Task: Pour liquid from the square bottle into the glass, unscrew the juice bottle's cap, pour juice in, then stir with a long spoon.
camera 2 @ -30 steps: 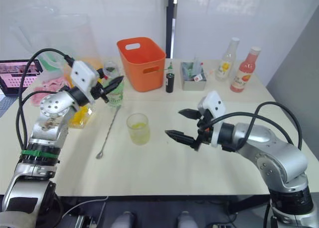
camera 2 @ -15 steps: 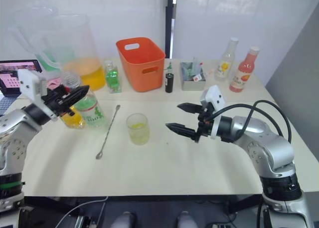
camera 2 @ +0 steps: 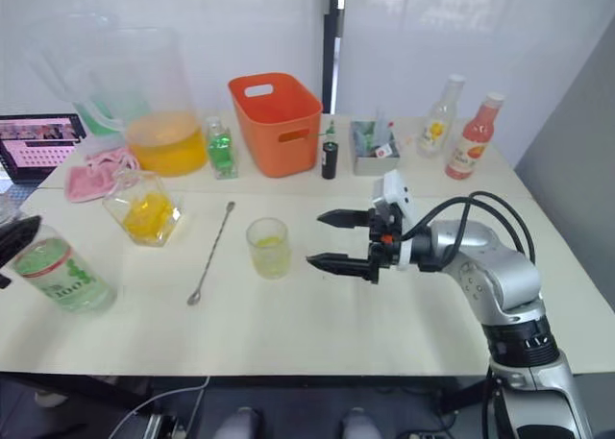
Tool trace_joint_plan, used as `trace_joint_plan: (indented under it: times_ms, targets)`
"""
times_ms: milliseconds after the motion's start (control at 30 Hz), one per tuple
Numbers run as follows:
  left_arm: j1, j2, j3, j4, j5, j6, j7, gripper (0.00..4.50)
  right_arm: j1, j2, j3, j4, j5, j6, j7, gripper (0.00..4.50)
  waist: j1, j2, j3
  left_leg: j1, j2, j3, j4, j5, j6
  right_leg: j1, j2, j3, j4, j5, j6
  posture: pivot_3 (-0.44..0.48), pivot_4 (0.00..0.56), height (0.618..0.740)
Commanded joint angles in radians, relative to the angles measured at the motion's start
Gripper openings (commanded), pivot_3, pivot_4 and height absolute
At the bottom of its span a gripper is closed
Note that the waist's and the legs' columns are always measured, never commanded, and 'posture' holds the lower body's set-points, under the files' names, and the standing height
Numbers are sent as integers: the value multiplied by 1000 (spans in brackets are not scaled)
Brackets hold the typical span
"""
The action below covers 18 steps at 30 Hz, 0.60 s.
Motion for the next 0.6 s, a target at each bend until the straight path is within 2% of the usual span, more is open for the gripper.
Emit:
trace_joint_plan:
  times_ms: [33, 100, 267, 500, 600]
  targets:
    - [-28, 42, 52, 72, 13, -39, 10, 1399, 19, -2, -30, -42, 17, -18, 6, 4500, 3, -1, -1, 0, 0, 0, 0, 0, 0, 0, 0, 0, 0, 0, 0, 0, 150, 703]
    - [-58, 57, 31, 143, 38, -67, 17, 1399, 36, -1, -41, -55, 16, -20, -4, 4500, 3, -1, -1, 0, 0, 0, 0, 0, 0, 0, 0, 0, 0, 0, 0, 0, 150, 703]
    - [-211, 98, -105, 343, 125, -144, 17, 1399, 102, -11, -67, -123, 24, -3, -47, 4500, 8, -2, -1, 0, 1, 0, -1, 0, 0, -1, 0, -1, 0, 0, 0, 0, 150, 703]
    - [-539, 138, -307, 696, 242, -258, -3, 1399, 149, -10, -90, -192, 32, 20, -113, 4500, 10, -3, -2, 0, 1, 1, -1, 0, 0, -1, 0, -1, 0, 2, 2, 0, 150, 703]
    - [-724, 139, -401, 890, 328, -377, 3, 1399, 170, -14, -101, -213, 26, 30, -148, 4500, 16, -3, -2, 0, 0, 1, -1, 0, 0, -1, 1, -1, 0, 5, 7, 0, 150, 703]
